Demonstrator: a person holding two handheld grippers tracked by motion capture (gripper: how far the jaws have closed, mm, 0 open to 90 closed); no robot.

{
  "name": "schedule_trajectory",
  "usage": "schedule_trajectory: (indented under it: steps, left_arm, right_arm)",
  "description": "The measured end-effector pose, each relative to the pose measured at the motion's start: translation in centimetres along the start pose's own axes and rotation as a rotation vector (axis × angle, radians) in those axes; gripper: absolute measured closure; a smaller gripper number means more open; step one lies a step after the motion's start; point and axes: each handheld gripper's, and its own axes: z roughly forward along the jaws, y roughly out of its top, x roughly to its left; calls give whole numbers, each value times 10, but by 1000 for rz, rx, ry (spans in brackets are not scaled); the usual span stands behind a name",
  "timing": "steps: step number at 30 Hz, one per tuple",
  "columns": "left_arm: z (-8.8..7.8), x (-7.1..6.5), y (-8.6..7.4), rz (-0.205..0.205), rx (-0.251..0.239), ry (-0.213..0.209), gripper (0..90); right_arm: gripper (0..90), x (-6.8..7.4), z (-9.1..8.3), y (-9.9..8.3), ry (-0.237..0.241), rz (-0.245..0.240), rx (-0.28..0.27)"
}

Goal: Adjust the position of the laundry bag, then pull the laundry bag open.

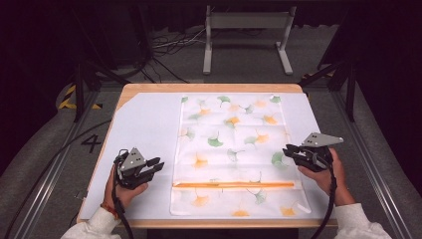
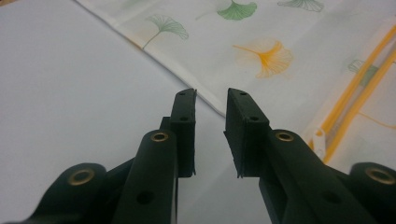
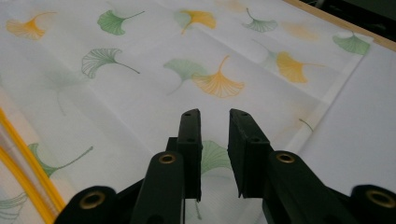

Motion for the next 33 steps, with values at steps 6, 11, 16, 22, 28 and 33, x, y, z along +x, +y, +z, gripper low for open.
schedule_trajectory:
  steps: [6,11,16,22,28,33]
  left_arm:
    - [-14,-10,-13,-7,-9,-19,721]
    - [-13,-13,-19,-15,7,-38,700]
    - [-8,-17,-19,5,31,-40,674]
    - [-10,-20,-19,-13,31,-21,621]
    - [-12,-29,-19,3,41,-16,551]
    - [-13,-30,-20,13,46,-42,566]
  right_arm:
    - [759,11,0,6,57,-39,7]
    - [739,21,0,13,88,-57,-13]
    - [714,28,4,17,108,-59,-14]
    - [660,40,11,24,134,-56,-24]
    - [627,65,26,36,169,-107,-12]
    - [623,81,35,45,197,-137,-14]
